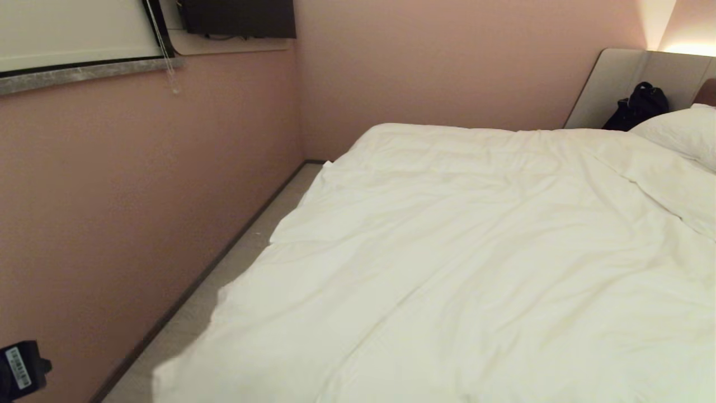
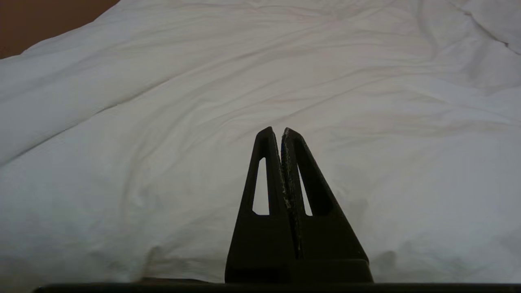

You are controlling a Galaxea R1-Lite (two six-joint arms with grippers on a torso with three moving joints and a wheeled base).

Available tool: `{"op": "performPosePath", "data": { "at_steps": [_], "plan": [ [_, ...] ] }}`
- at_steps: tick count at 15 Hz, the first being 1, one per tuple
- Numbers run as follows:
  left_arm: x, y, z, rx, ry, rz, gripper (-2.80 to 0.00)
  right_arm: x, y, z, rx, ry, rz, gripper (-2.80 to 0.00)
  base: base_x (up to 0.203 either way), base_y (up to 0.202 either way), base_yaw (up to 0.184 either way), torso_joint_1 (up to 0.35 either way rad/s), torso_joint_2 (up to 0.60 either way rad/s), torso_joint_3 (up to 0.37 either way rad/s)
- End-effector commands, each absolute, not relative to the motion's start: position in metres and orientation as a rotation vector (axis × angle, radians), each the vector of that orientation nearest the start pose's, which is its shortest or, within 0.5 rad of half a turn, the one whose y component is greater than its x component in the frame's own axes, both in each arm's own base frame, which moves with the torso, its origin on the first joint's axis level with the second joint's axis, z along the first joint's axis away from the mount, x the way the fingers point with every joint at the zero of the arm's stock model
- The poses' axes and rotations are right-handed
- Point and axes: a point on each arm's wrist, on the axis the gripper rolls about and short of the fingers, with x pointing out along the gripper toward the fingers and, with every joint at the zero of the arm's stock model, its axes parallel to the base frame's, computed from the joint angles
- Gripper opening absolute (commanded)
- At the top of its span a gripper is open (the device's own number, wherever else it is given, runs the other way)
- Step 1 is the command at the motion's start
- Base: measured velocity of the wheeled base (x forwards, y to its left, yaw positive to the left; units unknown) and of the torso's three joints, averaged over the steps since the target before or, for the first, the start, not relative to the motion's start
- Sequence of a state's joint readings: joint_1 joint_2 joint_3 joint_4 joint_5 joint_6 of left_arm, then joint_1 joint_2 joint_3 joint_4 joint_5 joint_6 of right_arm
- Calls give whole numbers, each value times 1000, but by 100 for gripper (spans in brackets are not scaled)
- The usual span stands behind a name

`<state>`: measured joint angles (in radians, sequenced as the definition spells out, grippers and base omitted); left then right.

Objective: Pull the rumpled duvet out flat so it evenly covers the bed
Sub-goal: Flatten the corners of the folded blanket

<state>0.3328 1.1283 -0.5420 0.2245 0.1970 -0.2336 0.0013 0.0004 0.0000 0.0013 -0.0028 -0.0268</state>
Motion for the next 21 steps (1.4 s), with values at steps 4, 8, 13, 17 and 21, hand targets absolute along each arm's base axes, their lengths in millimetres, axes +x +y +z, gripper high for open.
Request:
{"op": "performPosePath", "data": {
  "at_steps": [4, 8, 13, 17, 21],
  "plan": [
    [120, 46, 165, -278, 746, 579, 0, -23, 0, 75, -28, 2, -2, -280, 0, 0, 0, 0, 0, 0],
    [125, 45, 174, -310, 711, 492, 0, -23, 0, 75, -28, 2, -2, -280, 0, 0, 0, 0, 0, 0],
    [144, 40, 195, -392, 677, 97, 0, -23, 0, 75, -28, 2, -2, -280, 0, 0, 0, 0, 0, 0],
    [168, 33, 203, -387, 689, -35, -280, -23, 0, 75, -28, 3, -1, -280, 0, 0, 0, 0, 0, 0],
    [172, 23, 206, -367, 691, -108, -280, -23, 0, 75, -28, 2, -2, -280, 0, 0, 0, 0, 0, 0]
  ]
}}
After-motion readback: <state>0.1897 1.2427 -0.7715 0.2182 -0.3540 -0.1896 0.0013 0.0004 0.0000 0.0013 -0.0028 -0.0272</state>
